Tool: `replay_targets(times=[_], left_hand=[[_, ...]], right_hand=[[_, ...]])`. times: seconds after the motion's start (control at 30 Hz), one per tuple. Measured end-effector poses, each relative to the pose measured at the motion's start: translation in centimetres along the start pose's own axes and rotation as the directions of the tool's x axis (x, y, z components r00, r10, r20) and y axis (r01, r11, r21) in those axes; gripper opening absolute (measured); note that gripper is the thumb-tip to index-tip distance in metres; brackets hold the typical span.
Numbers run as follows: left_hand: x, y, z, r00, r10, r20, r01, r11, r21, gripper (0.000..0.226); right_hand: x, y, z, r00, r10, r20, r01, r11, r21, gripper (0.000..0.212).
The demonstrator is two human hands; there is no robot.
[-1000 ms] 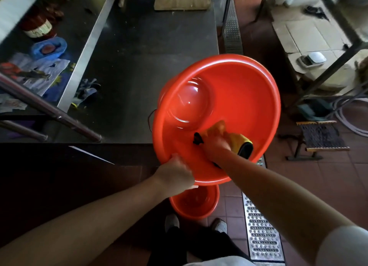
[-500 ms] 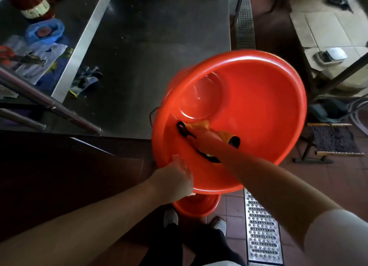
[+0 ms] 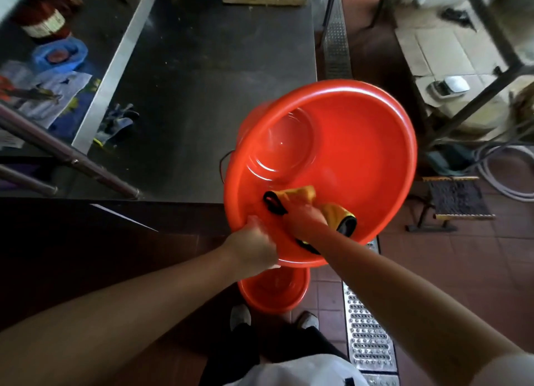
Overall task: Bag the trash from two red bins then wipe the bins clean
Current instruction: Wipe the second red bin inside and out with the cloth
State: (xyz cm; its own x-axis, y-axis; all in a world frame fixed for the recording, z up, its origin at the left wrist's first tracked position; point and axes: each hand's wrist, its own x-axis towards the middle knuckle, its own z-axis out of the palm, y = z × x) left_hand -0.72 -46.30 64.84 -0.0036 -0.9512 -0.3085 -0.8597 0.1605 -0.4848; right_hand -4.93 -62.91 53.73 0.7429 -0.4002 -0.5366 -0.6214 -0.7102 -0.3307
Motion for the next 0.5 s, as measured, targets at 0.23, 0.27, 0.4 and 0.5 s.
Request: replay_targets(times=[0.23, 0.27, 0.4, 0.5], left_hand=[[0.4, 1.2, 0.7, 0.986, 0.125, 0.108, -0.126, 0.992, 0.002, 0.053], [0.4, 1.3, 0.8, 0.986, 0.130, 0.103, -0.128, 0.991, -0.033, 0.057], [0.4, 1.0, 0.5, 0.986, 0.114, 0.125, -0.106, 0.992, -0.066, 0.062], [0.7, 0.8, 0.2, 0.983, 0.139, 0.117, -0.136, 0.990, -0.033, 0.064]], right_hand=[[-9.2, 1.1, 1.0, 0.990, -0.108, -0.089, 0.093, 0.983, -0.157, 0.060], [-10.2, 1.4, 1.2, 0.987, -0.123, -0.104, 0.103, 0.978, -0.184, 0.060], [-11.3, 2.1, 1.1, 0.984, -0.123, -0.126, 0.092, 0.969, -0.230, 0.058], [-9.9, 1.8, 0.4, 0.991, -0.075, -0.113, 0.053, 0.981, -0.187, 0.055]])
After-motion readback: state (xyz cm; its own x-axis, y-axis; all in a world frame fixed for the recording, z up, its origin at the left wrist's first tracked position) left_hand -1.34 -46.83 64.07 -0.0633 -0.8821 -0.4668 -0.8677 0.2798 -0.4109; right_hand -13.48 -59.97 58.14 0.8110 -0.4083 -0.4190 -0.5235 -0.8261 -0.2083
